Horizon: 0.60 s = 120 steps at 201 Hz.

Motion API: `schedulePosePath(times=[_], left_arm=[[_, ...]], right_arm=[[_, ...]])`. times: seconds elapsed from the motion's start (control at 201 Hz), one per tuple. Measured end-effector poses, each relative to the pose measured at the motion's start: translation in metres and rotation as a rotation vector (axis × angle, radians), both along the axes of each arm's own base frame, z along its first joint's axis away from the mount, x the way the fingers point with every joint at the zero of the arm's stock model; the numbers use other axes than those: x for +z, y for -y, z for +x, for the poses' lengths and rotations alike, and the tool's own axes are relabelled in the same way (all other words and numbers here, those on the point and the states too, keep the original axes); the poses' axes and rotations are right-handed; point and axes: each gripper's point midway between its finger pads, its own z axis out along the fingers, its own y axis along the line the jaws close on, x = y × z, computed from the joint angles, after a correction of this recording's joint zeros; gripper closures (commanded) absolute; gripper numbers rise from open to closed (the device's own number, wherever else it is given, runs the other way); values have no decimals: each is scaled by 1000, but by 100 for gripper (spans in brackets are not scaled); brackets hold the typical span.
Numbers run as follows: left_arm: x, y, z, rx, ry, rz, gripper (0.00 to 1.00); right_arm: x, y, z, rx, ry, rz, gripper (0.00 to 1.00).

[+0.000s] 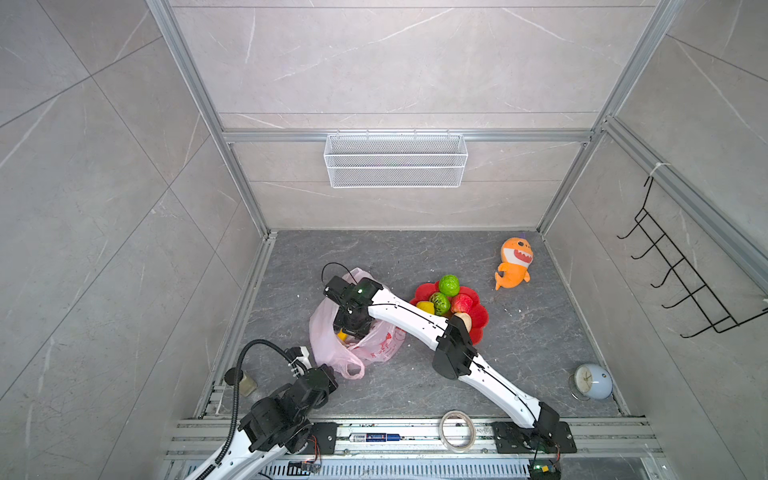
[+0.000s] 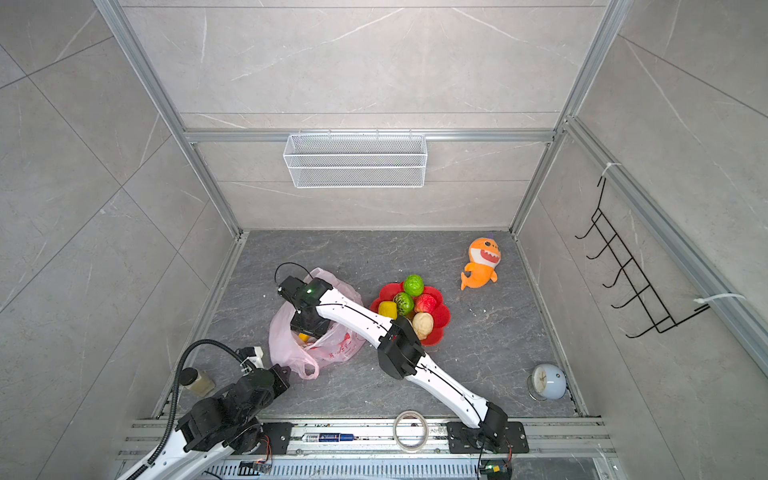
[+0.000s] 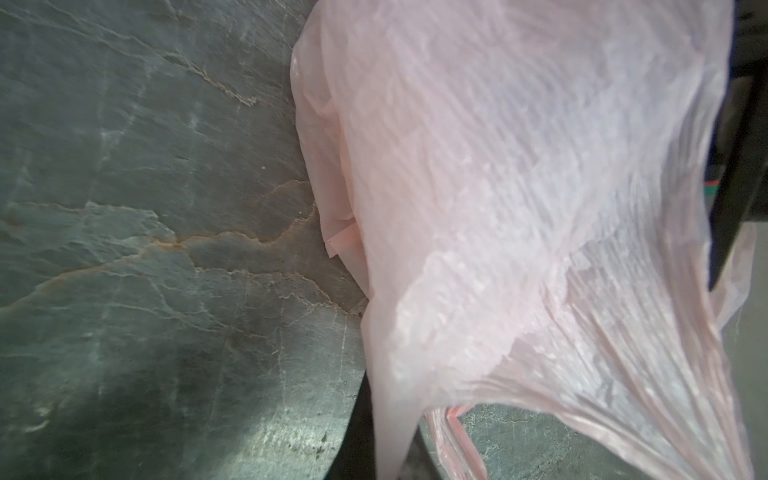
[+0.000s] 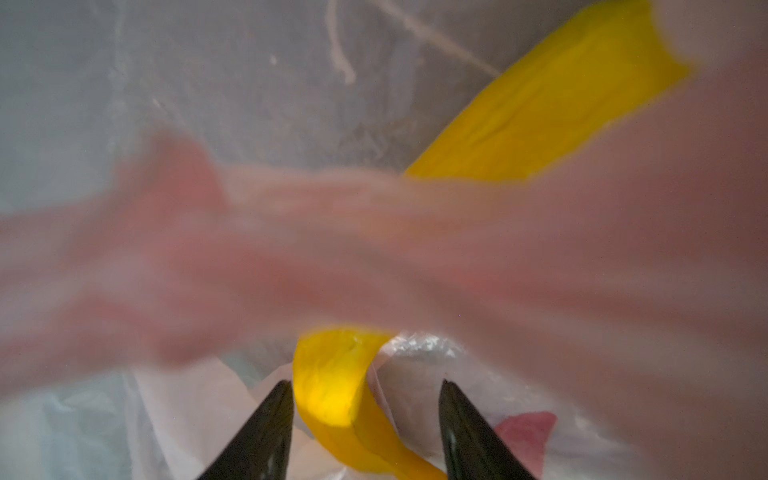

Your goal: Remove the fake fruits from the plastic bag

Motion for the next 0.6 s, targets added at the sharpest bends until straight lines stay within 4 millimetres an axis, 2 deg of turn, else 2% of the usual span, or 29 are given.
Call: schedulePosePath(times=[0.314,0.597], left_arm=[[1,2,-1,-10,-1,-14,100],[7,4,0,-8,26,-45,100]], right_arm=[[-7,-3,3,-9,-12,12,52],[-8,-10,2,-14,-25,41,75]])
